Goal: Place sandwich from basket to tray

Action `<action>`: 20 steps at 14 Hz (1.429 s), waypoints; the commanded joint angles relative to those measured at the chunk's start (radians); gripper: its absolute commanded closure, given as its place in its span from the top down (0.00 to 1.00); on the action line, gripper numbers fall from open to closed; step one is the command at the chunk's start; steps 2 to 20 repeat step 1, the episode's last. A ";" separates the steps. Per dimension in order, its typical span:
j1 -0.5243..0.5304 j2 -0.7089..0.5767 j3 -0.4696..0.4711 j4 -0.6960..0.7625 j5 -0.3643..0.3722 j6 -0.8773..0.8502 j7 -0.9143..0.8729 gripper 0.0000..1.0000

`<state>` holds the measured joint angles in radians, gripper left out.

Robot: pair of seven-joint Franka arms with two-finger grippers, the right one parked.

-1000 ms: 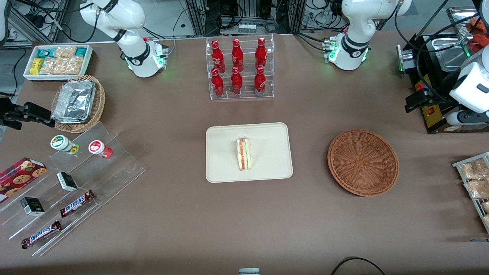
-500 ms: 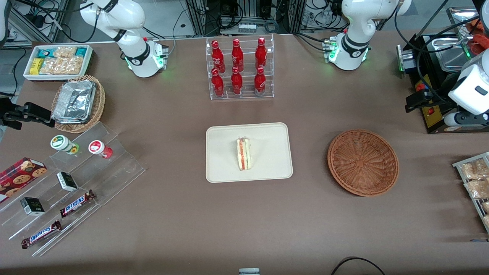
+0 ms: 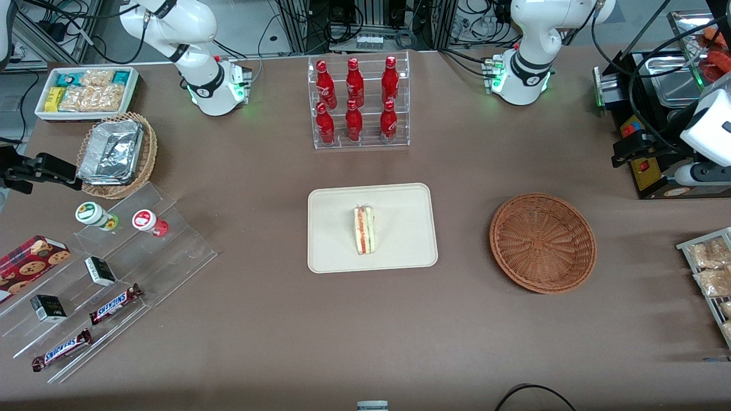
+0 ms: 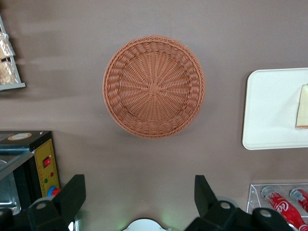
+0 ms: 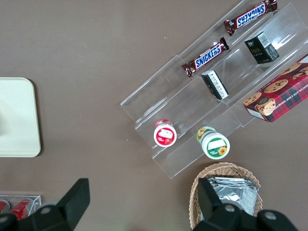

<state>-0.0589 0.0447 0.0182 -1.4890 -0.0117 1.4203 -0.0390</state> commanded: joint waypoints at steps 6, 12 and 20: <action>-0.006 -0.064 0.011 -0.065 0.006 -0.008 0.050 1.00; -0.006 -0.064 0.011 -0.065 0.006 -0.008 0.050 1.00; -0.006 -0.064 0.011 -0.065 0.006 -0.008 0.050 1.00</action>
